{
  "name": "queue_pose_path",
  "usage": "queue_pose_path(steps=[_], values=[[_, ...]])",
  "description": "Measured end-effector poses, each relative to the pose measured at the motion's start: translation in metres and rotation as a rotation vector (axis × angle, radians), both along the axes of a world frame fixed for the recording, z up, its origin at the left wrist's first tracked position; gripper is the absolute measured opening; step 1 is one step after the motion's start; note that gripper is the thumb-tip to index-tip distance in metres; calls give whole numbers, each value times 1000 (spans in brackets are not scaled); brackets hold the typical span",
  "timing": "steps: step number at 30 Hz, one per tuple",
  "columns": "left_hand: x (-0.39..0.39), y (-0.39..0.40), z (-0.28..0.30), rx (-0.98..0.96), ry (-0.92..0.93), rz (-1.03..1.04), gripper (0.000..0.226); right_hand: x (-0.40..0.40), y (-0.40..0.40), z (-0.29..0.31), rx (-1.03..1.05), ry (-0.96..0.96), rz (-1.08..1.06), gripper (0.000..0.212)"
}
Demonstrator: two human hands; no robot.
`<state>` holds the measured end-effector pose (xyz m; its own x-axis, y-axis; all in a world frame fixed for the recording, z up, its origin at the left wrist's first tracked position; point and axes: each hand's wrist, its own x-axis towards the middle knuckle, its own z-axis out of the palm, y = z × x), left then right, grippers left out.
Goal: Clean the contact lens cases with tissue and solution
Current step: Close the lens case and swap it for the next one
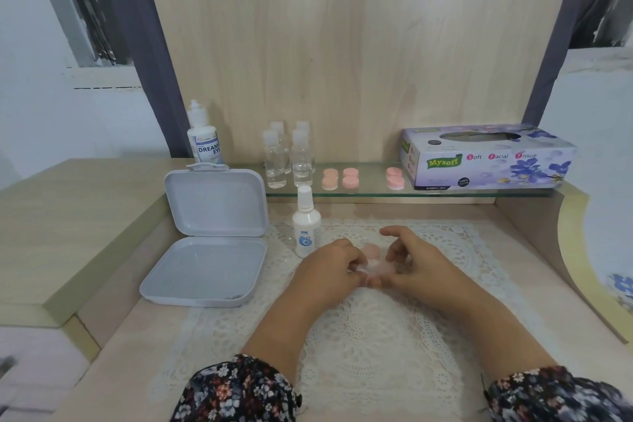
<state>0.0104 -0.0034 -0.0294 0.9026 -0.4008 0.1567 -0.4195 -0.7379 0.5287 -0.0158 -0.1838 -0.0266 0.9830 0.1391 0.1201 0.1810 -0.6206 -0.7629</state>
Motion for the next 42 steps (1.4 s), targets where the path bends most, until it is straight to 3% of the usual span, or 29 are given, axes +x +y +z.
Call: queue_pose_path(steps=[9,16,25,30,33,36,42], values=[[0,0,0,-22,17,1,29,0,-1,0,53,-42,34,61],[-1,2,1,-39,28,10,31,13,-17,-5,87,-108,-216,61],[-2,3,2,-47,20,8,33,24,-25,-16,-57,-65,-269,61],[-2,6,3,-38,36,-5,33,25,-19,-15,-154,-241,-202,51],[-2,8,4,-41,41,-5,31,24,-10,-13,-394,-294,-48,43],[-3,8,5,-32,32,-13,31,24,-6,-11,-595,-220,-11,47],[-3,8,6,-27,39,-21,32,23,-13,-11,-564,-176,-108,45]])
